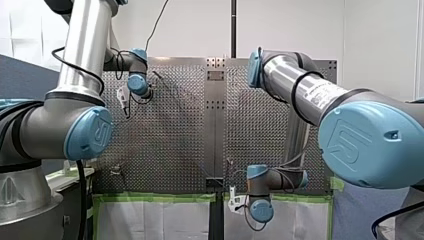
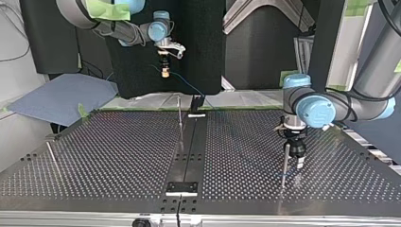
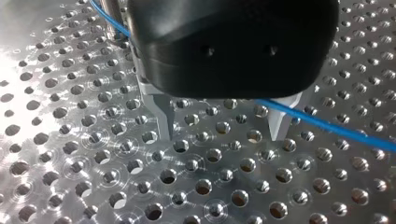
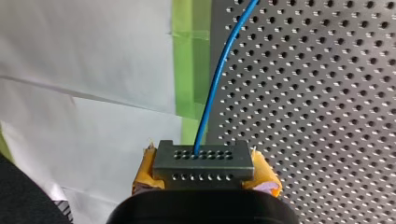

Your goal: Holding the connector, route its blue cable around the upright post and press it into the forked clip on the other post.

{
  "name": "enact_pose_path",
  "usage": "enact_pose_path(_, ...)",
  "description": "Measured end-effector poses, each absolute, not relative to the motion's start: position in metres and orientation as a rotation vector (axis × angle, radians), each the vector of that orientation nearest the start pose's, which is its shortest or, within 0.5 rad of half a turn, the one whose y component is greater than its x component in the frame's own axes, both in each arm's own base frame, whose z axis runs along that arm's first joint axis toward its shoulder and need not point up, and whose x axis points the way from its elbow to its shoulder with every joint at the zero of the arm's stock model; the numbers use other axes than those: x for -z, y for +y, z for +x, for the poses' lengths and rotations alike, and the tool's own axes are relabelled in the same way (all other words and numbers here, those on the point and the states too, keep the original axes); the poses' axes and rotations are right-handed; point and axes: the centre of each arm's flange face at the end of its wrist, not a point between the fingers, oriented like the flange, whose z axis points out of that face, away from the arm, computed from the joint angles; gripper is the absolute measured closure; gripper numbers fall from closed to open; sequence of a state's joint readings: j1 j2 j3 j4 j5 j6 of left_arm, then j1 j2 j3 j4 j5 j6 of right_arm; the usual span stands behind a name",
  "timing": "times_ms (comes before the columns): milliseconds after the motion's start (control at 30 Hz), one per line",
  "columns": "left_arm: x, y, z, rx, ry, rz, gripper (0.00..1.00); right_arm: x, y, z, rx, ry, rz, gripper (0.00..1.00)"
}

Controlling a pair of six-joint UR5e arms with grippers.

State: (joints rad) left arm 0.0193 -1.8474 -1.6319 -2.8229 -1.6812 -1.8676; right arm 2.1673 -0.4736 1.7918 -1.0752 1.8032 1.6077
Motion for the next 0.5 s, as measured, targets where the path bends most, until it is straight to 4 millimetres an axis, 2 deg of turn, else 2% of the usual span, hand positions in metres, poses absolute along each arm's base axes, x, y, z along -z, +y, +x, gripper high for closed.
enact_pose_path(333, -0.339, -0.112, 0.584, 0.132, 1.563, -0.340, 0.00, 0.101, -0.387, 0.393, -1.349, -1.117, 1.624, 1.00)
enact_pose_path(500, -0.339, -0.112, 0.584, 0.135, 1.563, -0.343, 0.00, 0.080, -0.392, 0.393, -1.375, -1.106, 1.597, 1.00)
